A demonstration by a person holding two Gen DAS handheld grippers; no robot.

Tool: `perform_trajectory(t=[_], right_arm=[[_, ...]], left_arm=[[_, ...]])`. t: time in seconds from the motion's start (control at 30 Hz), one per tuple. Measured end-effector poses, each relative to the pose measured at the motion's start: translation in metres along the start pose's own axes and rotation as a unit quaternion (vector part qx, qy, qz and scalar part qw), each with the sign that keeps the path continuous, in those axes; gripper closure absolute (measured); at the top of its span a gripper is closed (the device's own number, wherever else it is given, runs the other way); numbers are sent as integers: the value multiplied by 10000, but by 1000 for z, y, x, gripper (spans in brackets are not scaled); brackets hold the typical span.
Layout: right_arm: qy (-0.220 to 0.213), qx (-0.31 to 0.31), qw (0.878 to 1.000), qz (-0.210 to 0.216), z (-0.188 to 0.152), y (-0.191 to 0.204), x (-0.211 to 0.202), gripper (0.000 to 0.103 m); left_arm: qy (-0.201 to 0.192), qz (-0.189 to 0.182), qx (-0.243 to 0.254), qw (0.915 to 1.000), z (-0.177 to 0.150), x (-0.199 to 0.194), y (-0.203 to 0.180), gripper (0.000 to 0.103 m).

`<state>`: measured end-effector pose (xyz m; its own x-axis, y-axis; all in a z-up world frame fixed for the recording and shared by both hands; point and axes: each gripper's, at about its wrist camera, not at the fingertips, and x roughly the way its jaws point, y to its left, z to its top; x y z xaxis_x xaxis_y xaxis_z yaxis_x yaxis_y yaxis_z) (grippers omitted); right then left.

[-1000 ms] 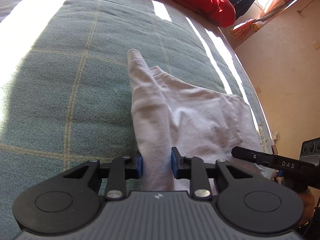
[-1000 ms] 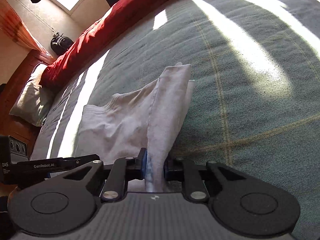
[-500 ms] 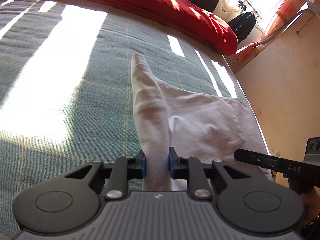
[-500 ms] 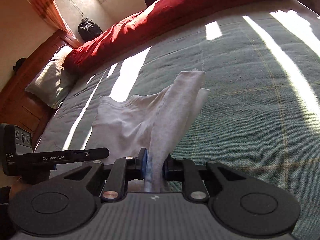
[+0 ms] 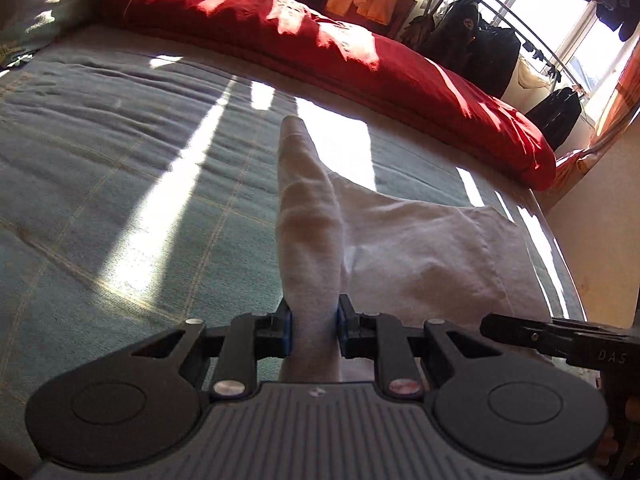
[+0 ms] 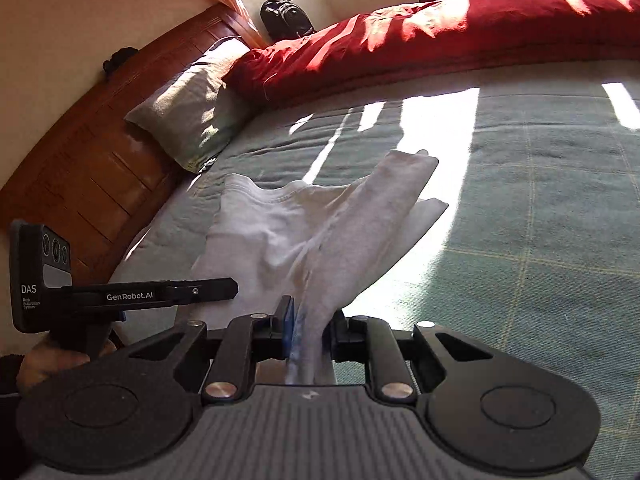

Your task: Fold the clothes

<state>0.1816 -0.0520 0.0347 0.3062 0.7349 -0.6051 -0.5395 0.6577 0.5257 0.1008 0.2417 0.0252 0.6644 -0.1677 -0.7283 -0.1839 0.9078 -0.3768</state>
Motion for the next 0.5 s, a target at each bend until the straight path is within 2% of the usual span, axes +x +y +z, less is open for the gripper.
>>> perform_trajectory(t=[0.27,0.5], right_arm=[[133,-239,9993,265,10,79,83,82],[160,-270,9993,205,3,118,147,82]], left_arm=[[-243,444,-309,9982,28,-30,89,84],[-341,544,-536,9965,43,-19,150,84]])
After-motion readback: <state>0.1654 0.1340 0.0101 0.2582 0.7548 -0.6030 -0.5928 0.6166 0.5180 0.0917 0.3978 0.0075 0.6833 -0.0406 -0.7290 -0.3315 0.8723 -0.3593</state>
